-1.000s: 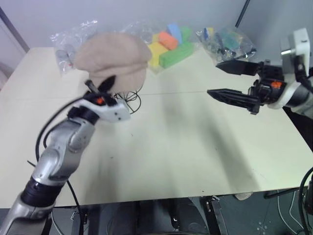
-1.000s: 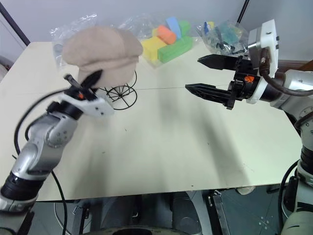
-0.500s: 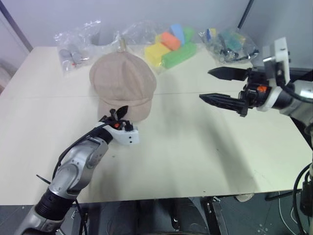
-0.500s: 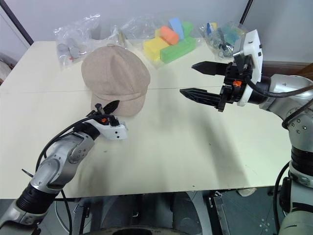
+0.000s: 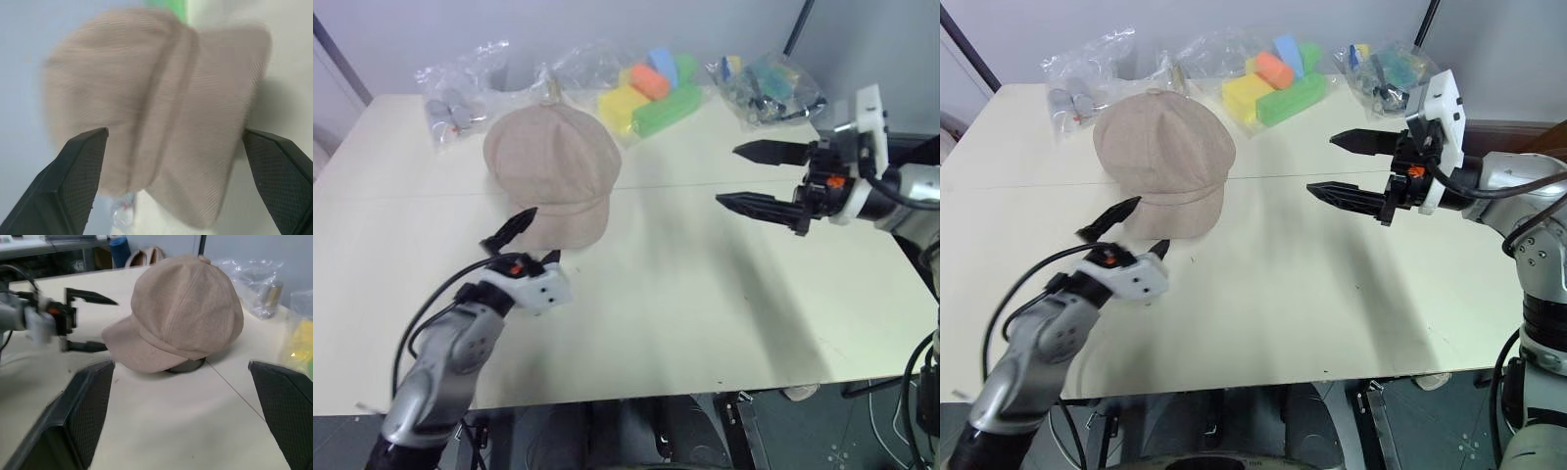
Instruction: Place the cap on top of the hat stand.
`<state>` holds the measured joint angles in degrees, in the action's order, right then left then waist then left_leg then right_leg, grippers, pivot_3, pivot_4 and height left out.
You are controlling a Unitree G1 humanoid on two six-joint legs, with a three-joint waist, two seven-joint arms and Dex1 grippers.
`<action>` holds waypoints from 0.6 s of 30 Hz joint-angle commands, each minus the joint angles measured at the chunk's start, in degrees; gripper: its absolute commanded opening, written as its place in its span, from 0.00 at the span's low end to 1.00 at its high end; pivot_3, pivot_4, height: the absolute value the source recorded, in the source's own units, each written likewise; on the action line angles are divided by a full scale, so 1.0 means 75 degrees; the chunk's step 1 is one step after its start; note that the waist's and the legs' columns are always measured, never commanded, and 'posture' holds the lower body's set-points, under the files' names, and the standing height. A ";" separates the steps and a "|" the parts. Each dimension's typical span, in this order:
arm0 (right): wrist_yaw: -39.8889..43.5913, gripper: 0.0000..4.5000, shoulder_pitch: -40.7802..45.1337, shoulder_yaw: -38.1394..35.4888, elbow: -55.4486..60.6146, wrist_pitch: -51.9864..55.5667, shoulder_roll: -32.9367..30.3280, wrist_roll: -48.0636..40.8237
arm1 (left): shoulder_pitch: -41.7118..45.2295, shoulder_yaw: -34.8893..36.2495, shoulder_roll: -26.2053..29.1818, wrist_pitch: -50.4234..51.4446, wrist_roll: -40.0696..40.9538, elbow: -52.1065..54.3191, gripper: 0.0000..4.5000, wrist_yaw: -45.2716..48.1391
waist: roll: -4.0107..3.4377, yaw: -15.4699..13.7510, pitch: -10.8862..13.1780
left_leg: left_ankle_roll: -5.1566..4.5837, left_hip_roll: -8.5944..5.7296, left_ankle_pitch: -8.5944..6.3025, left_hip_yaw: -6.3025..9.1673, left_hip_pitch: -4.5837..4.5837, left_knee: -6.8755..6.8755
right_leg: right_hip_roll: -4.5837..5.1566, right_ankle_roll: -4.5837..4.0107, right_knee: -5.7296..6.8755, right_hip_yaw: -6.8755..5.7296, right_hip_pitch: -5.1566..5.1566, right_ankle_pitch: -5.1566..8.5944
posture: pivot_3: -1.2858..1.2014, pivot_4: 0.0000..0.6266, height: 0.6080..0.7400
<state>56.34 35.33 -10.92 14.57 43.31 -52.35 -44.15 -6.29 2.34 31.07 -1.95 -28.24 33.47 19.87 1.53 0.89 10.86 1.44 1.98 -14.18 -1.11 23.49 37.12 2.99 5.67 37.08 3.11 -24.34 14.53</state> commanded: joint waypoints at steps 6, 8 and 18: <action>0.0726 1.00 0.0397 0.0123 -0.1021 -0.0576 -0.0206 0.0553 | -0.0938 0.3821 0.0961 0.3298 0.6536 0.0987 1.00 0.2541 | -0.0006 -0.0009 -0.0001 | 0.0000 -0.0019 0.0000 -0.0001 -0.0003 0.0012 | -0.0014 -0.0025 -0.0001 -0.0006 0.0004 0.0014 | 0.52 0.24 1.00; 0.0856 1.00 0.0553 0.0200 -0.1317 -0.0676 -0.0196 0.0701 | -0.0876 0.4568 0.1511 0.4205 0.7774 0.0761 1.00 0.3081 | -0.0005 0.0007 0.0000 | 0.0000 -0.0017 0.0000 -0.0002 -0.0004 0.0013 | -0.0020 -0.0024 0.0001 -0.0005 0.0003 0.0014 | 0.52 0.24 1.00; 0.0978 1.00 0.1127 0.0385 -0.1908 -0.0859 0.0053 0.1091 | -0.0419 0.3876 0.2174 0.4100 0.7779 0.0370 1.00 0.3357 | -0.0007 0.0038 0.0002 | -0.0001 -0.0016 -0.0001 -0.0008 -0.0003 0.0002 | -0.0027 -0.0022 -0.0011 0.0005 0.0000 0.0014 | 0.52 0.24 1.00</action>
<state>63.43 42.41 -6.80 -0.35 37.80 -51.97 -35.90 -9.55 30.91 47.54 29.89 30.55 35.30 45.70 1.48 1.17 10.87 1.43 1.86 -14.19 -1.16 23.47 37.12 2.77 5.52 37.01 3.15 -24.36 14.63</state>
